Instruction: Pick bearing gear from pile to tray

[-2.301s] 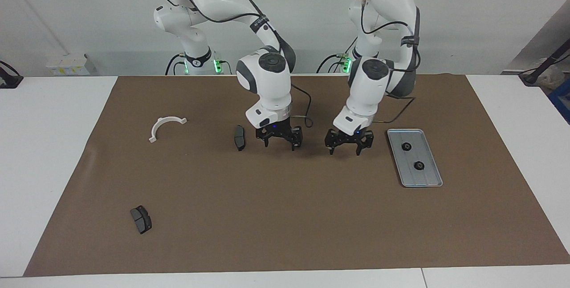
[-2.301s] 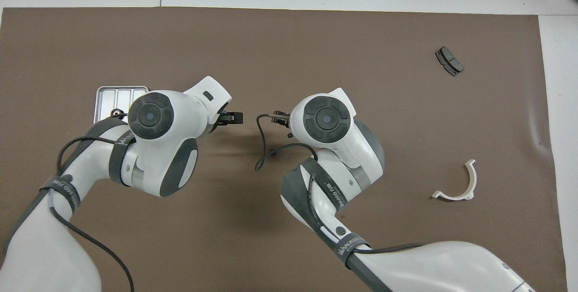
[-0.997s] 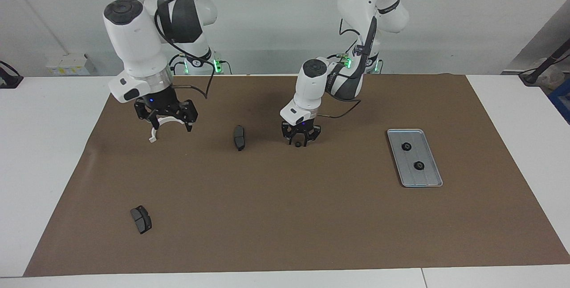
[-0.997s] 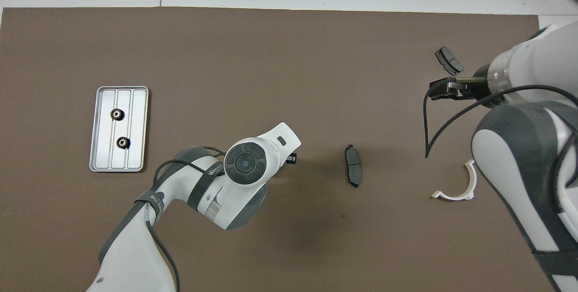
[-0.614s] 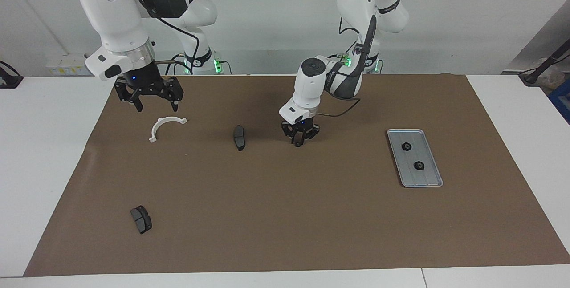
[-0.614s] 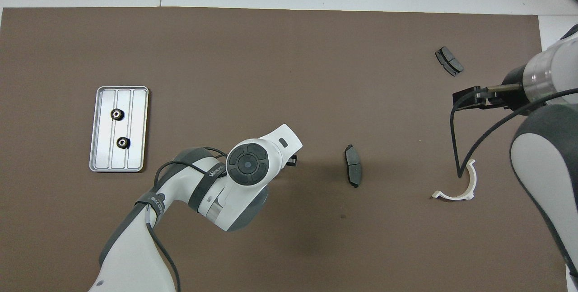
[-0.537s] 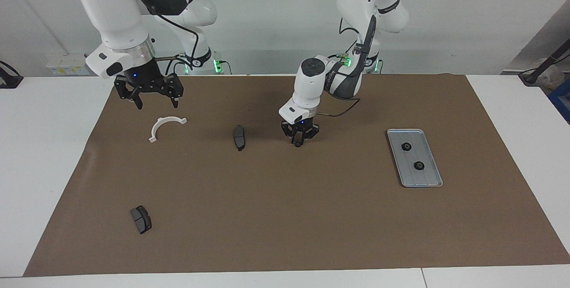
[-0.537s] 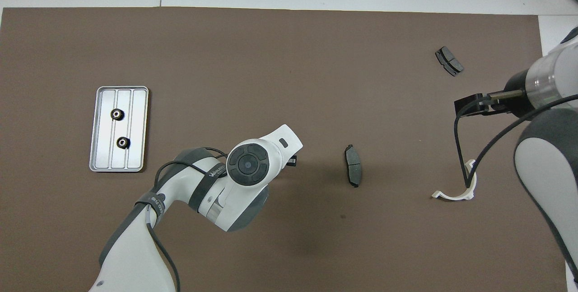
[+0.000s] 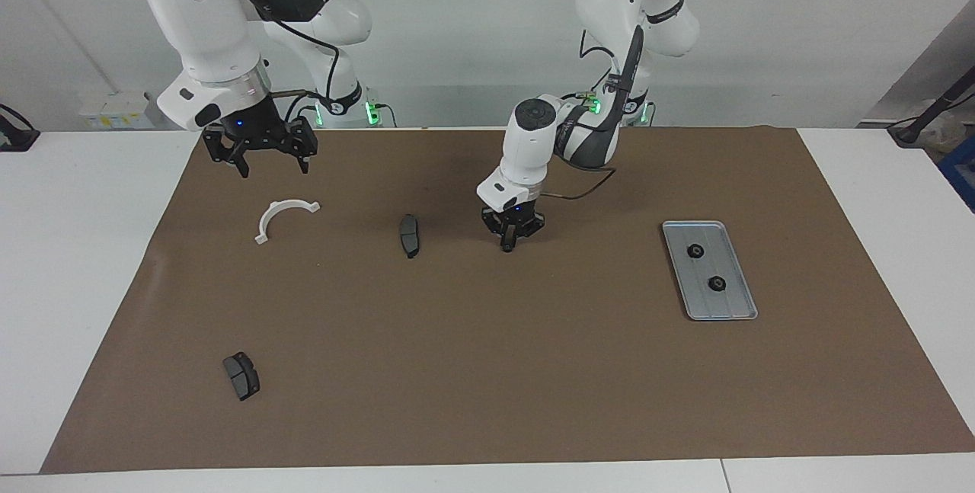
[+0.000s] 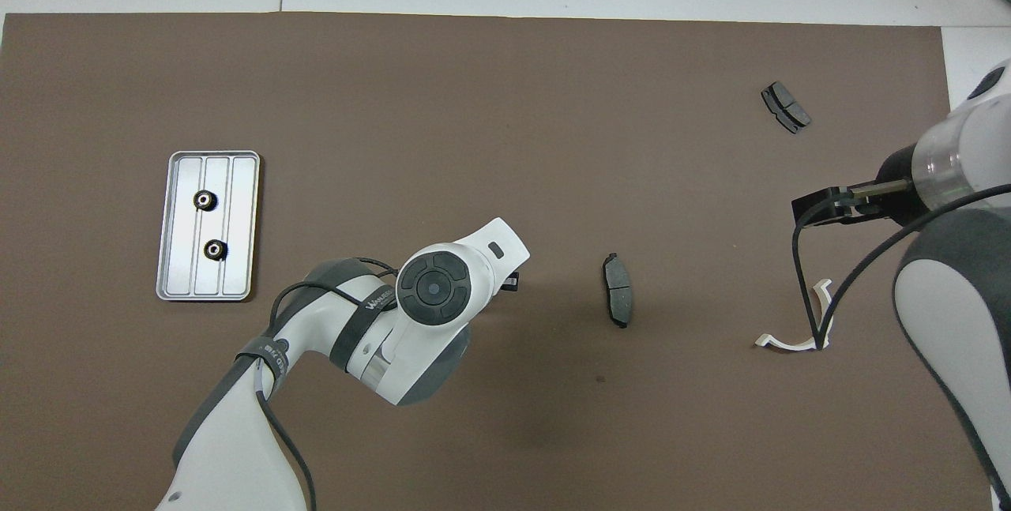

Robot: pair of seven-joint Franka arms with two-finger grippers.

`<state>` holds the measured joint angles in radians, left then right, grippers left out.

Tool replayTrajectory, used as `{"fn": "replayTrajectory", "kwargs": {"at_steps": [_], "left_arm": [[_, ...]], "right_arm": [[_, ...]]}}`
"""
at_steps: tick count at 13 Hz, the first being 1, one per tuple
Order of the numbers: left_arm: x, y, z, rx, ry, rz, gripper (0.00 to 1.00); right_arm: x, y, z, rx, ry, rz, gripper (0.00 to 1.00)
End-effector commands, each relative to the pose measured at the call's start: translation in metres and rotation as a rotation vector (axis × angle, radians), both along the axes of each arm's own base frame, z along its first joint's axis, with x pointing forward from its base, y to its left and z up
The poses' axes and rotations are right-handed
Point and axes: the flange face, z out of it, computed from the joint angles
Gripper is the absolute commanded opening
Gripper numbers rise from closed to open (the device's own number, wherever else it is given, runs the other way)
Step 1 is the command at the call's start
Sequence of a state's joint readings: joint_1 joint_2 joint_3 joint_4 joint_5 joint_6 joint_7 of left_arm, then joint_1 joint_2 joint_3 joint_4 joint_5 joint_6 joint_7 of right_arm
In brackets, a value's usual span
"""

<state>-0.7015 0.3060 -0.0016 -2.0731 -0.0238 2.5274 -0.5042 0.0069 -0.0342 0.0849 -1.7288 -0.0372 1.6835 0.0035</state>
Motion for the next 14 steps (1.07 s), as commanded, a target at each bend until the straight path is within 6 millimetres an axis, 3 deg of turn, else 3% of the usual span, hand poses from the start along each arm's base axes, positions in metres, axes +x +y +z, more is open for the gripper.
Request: {"fn": "replayTrajectory", "kwargs": {"at_steps": [1, 2, 4, 6, 8, 12, 14], "left_arm": [[0.008, 0.004, 0.009, -0.002, -0.007, 0.009, 0.00], [0.020, 0.009, 0.016, -0.001, -0.008, 0.026, 0.00], [0.065, 0.041, 0.044, 0.012, 0.000, 0.096, 0.00], [0.105, 0.094, 0.064, 0.031, 0.012, 0.122, 0.00], [0.131, 0.162, 0.074, 0.052, 0.027, 0.112, 0.00], [0.154, 0.295, 0.066, 0.086, 0.066, 0.008, 0.00], [0.152, 0.341, 0.056, 0.093, 0.069, -0.037, 0.00]], "right_arm": [[-0.009, 0.000, 0.003, 0.019, -0.002, 0.018, 1.00], [-0.008, 0.002, 0.003, 0.021, -0.009, 0.012, 1.00], [-0.007, 0.004, 0.004, 0.023, -0.024, 0.002, 1.00], [-0.007, 0.004, 0.004, 0.023, -0.024, -0.001, 1.00], [-0.007, 0.006, 0.004, 0.023, -0.026, -0.018, 1.00], [-0.006, 0.008, 0.004, 0.023, -0.027, -0.020, 1.00], [-0.006, 0.007, 0.005, 0.024, -0.028, -0.017, 1.00]]}}
